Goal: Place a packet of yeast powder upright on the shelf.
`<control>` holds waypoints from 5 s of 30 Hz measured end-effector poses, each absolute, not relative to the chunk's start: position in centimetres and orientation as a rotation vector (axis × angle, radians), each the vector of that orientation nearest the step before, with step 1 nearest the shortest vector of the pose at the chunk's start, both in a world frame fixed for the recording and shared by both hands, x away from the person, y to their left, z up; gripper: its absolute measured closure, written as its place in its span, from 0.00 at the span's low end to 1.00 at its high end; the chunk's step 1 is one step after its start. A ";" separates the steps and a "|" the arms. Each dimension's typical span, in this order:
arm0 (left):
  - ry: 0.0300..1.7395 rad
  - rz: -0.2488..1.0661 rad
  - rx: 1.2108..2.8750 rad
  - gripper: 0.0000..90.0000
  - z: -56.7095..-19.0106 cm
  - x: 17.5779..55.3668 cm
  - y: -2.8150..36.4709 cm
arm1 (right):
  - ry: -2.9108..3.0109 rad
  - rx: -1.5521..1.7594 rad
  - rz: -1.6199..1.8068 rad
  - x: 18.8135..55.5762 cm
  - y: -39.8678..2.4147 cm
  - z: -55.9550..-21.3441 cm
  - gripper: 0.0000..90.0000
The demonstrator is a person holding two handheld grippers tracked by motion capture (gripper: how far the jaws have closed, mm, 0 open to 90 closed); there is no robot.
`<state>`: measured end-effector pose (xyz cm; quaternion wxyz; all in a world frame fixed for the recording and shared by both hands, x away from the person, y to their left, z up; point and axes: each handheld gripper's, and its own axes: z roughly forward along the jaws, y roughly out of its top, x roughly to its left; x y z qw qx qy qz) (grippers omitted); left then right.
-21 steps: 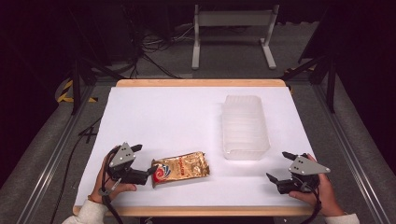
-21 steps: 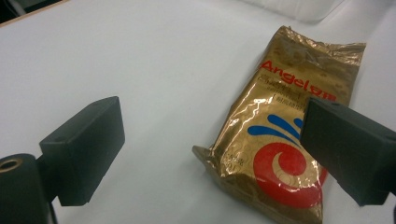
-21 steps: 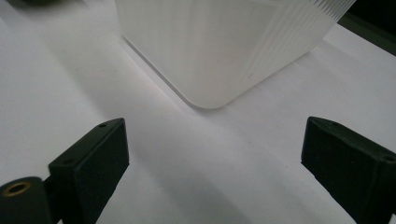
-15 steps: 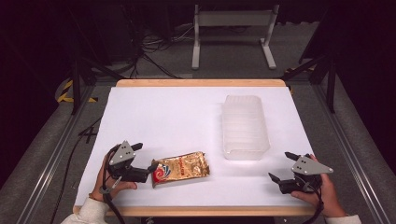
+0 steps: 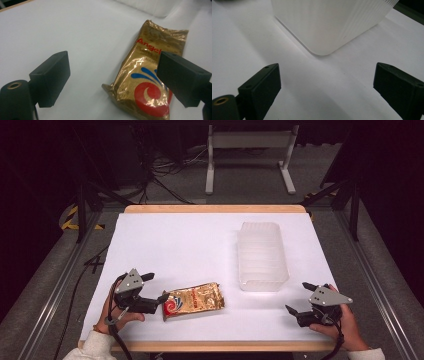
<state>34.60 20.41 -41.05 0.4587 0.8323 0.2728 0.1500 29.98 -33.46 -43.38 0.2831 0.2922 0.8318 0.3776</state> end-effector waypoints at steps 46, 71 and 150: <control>0.310 -0.071 2.513 0.20 -43.0 42.9 3.9 | 2.189 0.858 0.988 28.8 -34.8 -43.7 0.10; 0.338 -0.079 2.484 0.95 -41.0 43.4 4.5 | 2.228 0.833 0.980 29.0 -34.4 -43.9 0.10; 0.383 0.309 1.806 0.97 -27.4 38.4 4.6 | 2.208 0.836 1.041 29.3 -34.2 -43.3 0.10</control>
